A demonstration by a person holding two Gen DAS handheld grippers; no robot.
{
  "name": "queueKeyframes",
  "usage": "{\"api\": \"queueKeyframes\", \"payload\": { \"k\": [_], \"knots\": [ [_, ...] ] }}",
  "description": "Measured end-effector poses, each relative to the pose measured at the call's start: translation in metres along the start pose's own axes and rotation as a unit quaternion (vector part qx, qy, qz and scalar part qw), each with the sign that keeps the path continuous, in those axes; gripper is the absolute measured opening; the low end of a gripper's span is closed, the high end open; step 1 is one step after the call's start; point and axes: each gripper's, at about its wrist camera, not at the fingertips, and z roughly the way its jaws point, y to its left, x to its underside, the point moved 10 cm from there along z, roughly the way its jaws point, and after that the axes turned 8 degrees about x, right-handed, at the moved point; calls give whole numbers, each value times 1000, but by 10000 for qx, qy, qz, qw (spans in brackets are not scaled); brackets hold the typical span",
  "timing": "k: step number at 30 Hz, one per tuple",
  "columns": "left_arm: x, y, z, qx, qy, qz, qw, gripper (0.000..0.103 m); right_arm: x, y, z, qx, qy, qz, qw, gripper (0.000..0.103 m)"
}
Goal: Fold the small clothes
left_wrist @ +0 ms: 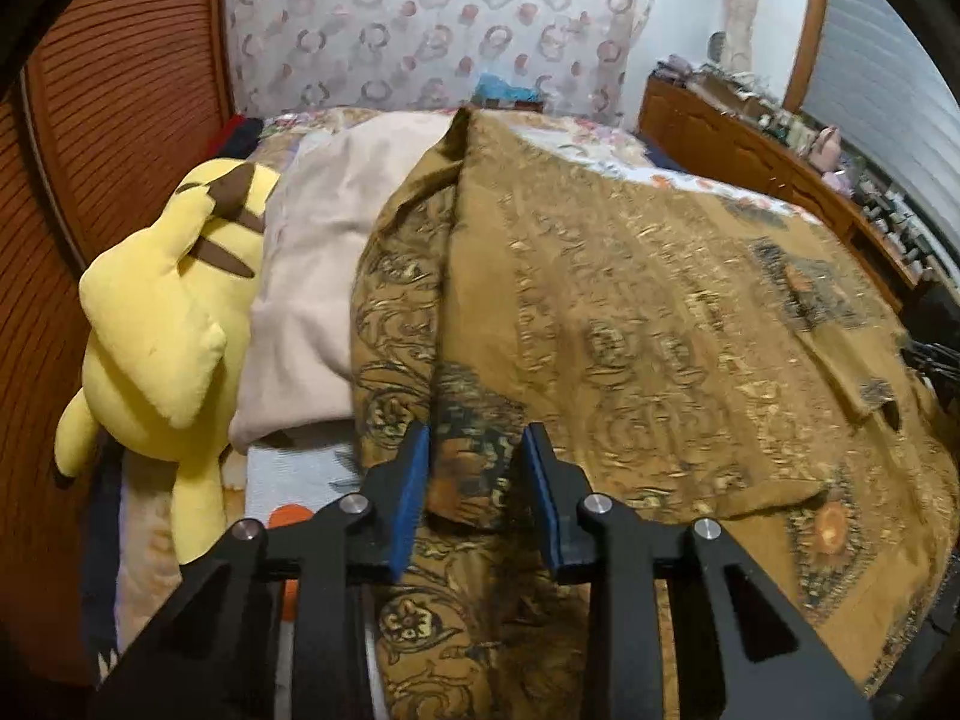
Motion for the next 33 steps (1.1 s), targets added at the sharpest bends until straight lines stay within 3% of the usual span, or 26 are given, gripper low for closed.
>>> {"api": "queueKeyframes", "payload": {
  "k": [2, 3, 5, 6, 7, 8, 13, 16, 19, 26, 33],
  "knots": [
    [-2, 1, 2, 49, 45, -3, 10000, 31, -1, 3, -1, -139, -10, -35, 9999, 25],
    [-3, 2, 3, 60, 80, 2, 10000, 31, -2, 5, -2, -183, 6, -62, 9998, 10],
    [-4, 0, 3, 17, 123, 69, 9999, 31, -6, 7, -6, -74, 24, -195, 9998, 5],
    [-5, -2, 3, -11, 119, 157, 9998, 31, -12, 10, -12, -113, -85, -348, 9993, 4],
    [-6, -7, 2, 6, 102, 291, 9995, 22, -16, 9, -16, -93, -146, -353, 9992, 3],
    [-7, -11, 0, 58, 80, 360, 9993, 2, -20, 7, -19, -87, -191, -306, 9993, 3],
    [-19, -23, -26, 59, -329, 412, 9986, 1, -32, 6, -37, -276, -436, -219, 9984, 2],
    [-32, -28, -57, 156, -862, 338, 9956, 0, -36, 7, -46, -365, -577, -163, 9975, 2],
    [-36, -36, -82, 290, -1094, 326, 9930, 0, -42, 8, -59, -462, -731, -120, 9962, 2],
    [-20, -40, -116, 398, -1198, 295, 9916, 0, -48, 10, -100, -697, -943, -80, 9931, 2],
    [18, -34, -141, 453, -1152, 64, 9923, 0, -21, 5, -138, -794, -827, -81, 9934, 2]
  ]
}}
